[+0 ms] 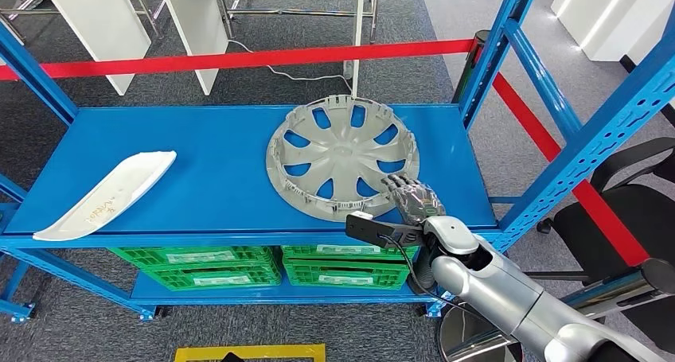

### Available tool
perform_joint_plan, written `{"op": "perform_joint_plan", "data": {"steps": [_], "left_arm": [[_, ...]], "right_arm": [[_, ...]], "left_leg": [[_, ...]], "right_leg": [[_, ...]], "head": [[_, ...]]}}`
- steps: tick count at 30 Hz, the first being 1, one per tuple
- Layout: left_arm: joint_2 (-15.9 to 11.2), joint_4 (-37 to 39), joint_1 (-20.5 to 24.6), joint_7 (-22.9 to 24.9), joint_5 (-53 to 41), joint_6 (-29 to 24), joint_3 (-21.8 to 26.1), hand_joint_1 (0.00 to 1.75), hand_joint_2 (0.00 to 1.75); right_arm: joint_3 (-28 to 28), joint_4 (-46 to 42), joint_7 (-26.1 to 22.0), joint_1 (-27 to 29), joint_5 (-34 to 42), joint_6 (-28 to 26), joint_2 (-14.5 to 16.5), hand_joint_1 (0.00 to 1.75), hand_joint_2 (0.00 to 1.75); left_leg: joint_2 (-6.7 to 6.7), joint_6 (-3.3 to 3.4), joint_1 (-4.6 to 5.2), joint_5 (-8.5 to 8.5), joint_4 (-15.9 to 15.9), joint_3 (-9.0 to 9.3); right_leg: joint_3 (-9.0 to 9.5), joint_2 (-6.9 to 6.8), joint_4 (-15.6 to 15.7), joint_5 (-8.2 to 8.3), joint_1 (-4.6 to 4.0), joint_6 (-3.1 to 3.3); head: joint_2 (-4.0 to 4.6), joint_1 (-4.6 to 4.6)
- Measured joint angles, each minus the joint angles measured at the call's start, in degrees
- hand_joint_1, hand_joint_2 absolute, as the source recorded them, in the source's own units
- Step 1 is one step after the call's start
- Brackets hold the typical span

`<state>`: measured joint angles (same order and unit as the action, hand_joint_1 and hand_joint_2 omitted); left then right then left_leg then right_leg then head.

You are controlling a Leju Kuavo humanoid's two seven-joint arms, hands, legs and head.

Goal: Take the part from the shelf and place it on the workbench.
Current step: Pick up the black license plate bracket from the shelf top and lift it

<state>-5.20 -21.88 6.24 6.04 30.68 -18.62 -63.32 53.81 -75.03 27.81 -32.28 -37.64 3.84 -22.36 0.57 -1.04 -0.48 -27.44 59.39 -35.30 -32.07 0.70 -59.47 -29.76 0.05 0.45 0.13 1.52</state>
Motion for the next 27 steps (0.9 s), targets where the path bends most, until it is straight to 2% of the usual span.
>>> {"op": "perform_joint_plan", "data": {"steps": [1,2,5,6,27], "left_arm": [[0.0,0.0,0.0,0.0,0.0,0.0,0.0,0.00,0.00],[0.0,0.0,0.0,-0.1,0.1,0.0,0.0,0.00,0.00],[0.0,0.0,0.0,-0.3,0.1,0.0,0.0,0.00,0.00],[0.0,0.0,0.0,-0.3,0.1,0.0,0.0,0.00,0.00],[0.1,0.0,0.1,-0.9,0.6,-0.1,0.0,0.00,0.00]], "right_arm": [[0.0,0.0,0.0,0.0,0.0,0.0,0.0,0.05,1.75],[0.0,0.0,0.0,0.1,0.1,0.0,0.0,0.38,1.75],[0.0,0.0,0.0,0.1,0.1,0.0,0.0,1.64,1.75],[0.0,0.0,0.0,0.1,0.1,0.0,0.0,1.75,1.75],[0.4,0.3,-0.9,-0.4,0.1,0.1,0.1,1.75,1.75]], "left_leg": [[0.00,0.00,0.00,0.00,0.0,0.00],[0.00,0.00,0.00,0.00,0.0,0.00],[0.00,0.00,0.00,0.00,0.0,0.00],[0.00,0.00,0.00,0.00,0.0,0.00],[0.00,0.00,0.00,0.01,0.0,0.03]], "right_leg": [[0.00,0.00,0.0,0.00,0.00,0.00],[0.00,0.00,0.0,0.00,0.00,0.00],[0.00,0.00,0.0,0.00,0.00,0.00],[0.00,0.00,0.0,0.00,0.00,0.00],[0.03,-0.03,0.0,0.00,0.00,0.00]], "head": [[0.00,-0.01],[0.00,0.00],[0.00,-0.01],[0.00,-0.01],[0.00,0.00]]}}
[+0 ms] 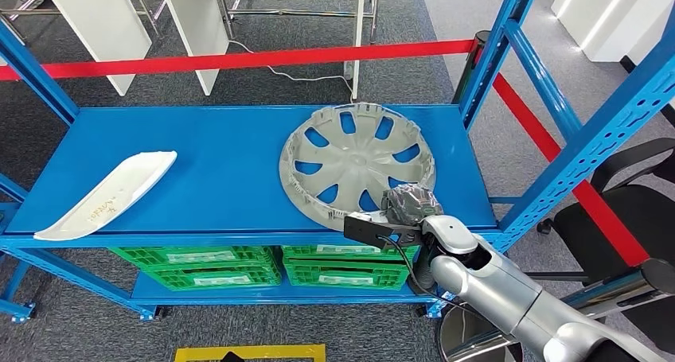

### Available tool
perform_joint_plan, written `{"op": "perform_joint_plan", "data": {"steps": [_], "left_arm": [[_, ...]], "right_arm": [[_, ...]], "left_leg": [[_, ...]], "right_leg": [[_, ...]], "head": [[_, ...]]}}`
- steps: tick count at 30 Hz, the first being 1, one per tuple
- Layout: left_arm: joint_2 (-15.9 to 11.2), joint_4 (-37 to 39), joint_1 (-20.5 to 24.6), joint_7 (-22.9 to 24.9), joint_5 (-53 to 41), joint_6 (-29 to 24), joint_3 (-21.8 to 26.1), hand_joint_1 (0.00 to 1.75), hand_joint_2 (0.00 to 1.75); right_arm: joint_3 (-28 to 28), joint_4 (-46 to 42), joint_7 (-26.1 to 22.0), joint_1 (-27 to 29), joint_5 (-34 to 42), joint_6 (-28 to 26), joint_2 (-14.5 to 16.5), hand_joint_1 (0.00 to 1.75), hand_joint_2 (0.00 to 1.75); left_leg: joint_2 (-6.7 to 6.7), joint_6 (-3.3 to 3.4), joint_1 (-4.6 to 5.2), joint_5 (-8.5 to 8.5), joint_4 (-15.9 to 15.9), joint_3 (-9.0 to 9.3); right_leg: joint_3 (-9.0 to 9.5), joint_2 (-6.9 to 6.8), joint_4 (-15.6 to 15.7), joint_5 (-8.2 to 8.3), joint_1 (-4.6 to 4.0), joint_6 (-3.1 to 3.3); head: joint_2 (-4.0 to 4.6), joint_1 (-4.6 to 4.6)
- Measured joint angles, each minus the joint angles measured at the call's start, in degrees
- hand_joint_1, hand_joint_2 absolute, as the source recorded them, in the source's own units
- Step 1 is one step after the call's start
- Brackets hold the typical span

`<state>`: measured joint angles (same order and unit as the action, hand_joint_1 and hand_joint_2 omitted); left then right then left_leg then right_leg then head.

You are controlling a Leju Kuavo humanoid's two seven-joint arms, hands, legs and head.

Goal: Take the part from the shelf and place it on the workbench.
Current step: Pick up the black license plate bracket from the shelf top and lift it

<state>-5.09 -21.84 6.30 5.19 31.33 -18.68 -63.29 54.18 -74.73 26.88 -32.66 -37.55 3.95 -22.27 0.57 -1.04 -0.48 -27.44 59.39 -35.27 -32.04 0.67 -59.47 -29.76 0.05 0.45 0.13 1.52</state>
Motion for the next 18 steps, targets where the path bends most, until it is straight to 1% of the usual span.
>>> {"op": "perform_joint_plan", "data": {"steps": [12,15,18], "left_arm": [[0.0,0.0,0.2,-0.4,0.3,-0.1,0.0,0.00,0.00],[0.0,0.0,0.3,-0.4,0.3,-0.3,0.0,0.00,0.00],[0.0,0.0,0.4,-0.5,0.4,-0.4,0.1,0.00,0.00]], "right_arm": [[0.1,0.0,-0.8,-0.1,0.0,-0.2,0.0,1.75,1.75],[0.1,0.0,-1.6,0.1,0.2,-1.4,0.0,1.75,1.75],[-0.1,-0.1,-3.0,0.5,1.1,-3.9,0.1,1.75,1.75]], "left_leg": [[0.00,0.00,0.00,0.00,0.0,0.00],[0.00,0.00,0.00,0.00,0.0,0.00],[0.00,0.00,0.00,0.00,0.0,0.00]], "right_leg": [[0.01,0.00,0.0,0.00,0.00,0.00],[0.01,0.01,0.0,0.00,0.00,0.00],[0.00,0.01,0.0,0.00,0.00,0.00]], "head": [[0.00,-0.01],[0.00,-0.01],[0.00,-0.01]]}}
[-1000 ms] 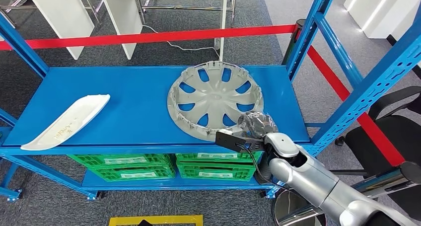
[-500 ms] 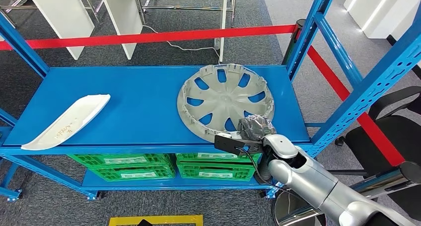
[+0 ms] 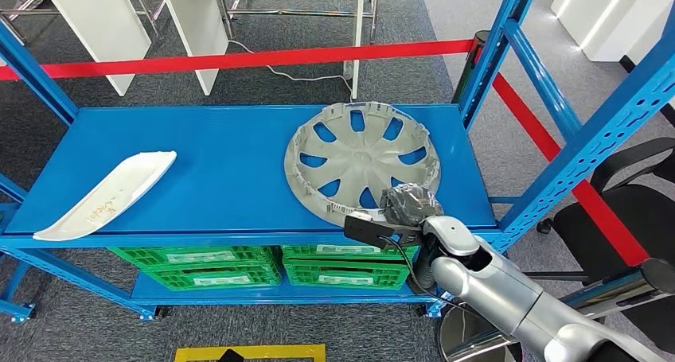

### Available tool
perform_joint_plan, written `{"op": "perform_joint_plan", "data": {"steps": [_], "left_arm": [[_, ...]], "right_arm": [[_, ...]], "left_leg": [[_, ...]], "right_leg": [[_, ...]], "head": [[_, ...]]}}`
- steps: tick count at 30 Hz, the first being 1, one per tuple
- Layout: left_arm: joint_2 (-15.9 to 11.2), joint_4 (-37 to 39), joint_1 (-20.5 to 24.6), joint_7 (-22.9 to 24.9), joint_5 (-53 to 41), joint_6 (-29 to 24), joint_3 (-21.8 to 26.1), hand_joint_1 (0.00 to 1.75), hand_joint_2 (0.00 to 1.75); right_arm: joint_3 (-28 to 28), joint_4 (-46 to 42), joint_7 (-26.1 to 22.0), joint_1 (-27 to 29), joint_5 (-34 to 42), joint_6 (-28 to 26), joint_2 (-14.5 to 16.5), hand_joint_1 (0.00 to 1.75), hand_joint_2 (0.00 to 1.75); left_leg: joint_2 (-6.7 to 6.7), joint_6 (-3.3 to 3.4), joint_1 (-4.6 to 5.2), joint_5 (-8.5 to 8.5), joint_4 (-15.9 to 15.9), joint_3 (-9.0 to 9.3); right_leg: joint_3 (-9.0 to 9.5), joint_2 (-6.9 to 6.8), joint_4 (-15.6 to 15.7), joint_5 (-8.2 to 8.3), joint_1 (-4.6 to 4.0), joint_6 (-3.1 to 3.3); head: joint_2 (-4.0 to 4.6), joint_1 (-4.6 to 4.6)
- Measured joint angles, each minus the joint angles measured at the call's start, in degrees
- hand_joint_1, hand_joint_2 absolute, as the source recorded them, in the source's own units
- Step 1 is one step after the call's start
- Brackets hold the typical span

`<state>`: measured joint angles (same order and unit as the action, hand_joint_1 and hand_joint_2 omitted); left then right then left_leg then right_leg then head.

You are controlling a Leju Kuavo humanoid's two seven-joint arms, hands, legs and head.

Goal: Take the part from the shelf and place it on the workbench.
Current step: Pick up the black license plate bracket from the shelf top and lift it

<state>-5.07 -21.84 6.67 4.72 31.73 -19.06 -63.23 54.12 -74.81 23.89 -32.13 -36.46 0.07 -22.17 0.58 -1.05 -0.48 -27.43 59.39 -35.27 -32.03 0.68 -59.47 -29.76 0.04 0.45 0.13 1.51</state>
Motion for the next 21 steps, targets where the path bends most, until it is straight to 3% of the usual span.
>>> {"op": "perform_joint_plan", "data": {"steps": [6,12,21], "left_arm": [[0.0,0.0,0.0,-0.6,0.4,-0.3,0.2,0.00,0.00],[0.0,0.0,-0.2,-1.5,0.7,-0.7,0.3,0.00,0.00],[0.0,0.1,-0.4,-2.9,1.3,-0.7,0.3,0.00,0.00]], "right_arm": [[-2.4,-2.6,-6.0,3.0,6.3,-10.2,0.4,1.75,1.75],[-6.5,-7.6,-13.3,7.3,13.8,-15.7,1.4,1.75,1.75],[-10.9,-17.4,-22.8,13.4,24.6,-16.4,2.9,1.75,1.75]], "left_leg": [[0.00,-0.01,0.00,-0.01,0.0,0.00],[0.02,-0.02,-0.01,-0.02,0.0,-0.01],[0.02,-0.02,-0.02,-0.02,0.0,-0.01]], "right_leg": [[-0.01,0.01,0.0,-0.02,-0.01,0.02],[-0.02,-0.04,0.0,-0.05,-0.03,0.06],[-0.02,-0.05,0.0,-0.06,-0.04,0.07]], "head": [[0.00,0.01],[0.00,0.01],[0.00,0.01]]}}
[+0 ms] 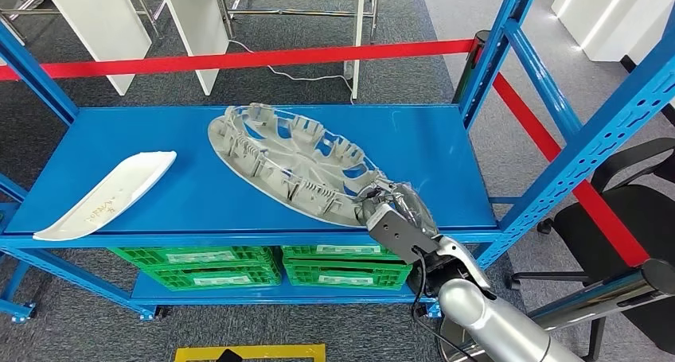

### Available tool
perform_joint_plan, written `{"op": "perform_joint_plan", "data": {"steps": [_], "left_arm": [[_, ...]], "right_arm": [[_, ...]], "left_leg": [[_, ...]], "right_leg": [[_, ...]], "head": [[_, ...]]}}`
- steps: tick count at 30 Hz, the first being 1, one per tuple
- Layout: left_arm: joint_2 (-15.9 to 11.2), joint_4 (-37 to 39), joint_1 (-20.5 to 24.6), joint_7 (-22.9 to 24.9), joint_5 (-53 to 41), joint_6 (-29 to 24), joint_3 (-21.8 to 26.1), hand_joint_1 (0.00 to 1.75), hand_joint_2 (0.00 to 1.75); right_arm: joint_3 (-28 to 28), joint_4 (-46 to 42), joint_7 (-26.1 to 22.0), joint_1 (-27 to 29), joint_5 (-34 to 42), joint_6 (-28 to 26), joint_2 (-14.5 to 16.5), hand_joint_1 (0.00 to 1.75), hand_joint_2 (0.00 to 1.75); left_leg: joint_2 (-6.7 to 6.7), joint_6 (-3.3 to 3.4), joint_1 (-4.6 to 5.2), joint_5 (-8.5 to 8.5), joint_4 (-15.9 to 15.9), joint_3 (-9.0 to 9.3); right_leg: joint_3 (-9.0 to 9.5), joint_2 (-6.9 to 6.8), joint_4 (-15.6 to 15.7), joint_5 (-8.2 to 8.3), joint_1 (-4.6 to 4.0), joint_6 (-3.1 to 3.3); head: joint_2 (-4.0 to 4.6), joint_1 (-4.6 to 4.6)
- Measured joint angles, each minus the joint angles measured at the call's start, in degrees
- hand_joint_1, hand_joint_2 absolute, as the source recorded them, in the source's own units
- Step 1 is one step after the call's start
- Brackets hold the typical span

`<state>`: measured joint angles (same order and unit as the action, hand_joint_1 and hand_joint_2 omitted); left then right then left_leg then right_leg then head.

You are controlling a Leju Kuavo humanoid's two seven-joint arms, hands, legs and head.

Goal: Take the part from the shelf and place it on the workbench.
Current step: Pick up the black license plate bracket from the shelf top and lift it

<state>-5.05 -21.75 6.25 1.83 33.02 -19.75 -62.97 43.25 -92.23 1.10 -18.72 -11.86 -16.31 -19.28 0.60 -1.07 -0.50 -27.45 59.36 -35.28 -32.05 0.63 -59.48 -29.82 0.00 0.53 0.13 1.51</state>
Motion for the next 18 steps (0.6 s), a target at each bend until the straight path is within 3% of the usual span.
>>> {"op": "perform_joint_plan", "data": {"steps": [8,18], "left_arm": [[0.0,0.2,0.1,-0.6,0.0,0.0,0.0,0.00,0.00],[0.0,0.3,0.2,-0.8,-0.2,0.0,-0.1,0.00,0.00]], "right_arm": [[-2.7,-7.3,-11.7,3.7,17.2,2.6,1.3,1.75,1.75],[-4.8,-13.2,-23.5,7.6,32.2,9.5,4.1,1.75,1.75]], "left_leg": [[0.00,0.00,0.00,0.00,0.0,-0.01],[0.00,-0.01,0.00,-0.01,0.0,0.00]], "right_leg": [[-0.01,0.00,0.0,-0.01,0.00,0.01],[-0.01,0.00,0.0,-0.03,0.00,0.04]], "head": [[0.00,-0.01],[0.00,-0.01]]}}
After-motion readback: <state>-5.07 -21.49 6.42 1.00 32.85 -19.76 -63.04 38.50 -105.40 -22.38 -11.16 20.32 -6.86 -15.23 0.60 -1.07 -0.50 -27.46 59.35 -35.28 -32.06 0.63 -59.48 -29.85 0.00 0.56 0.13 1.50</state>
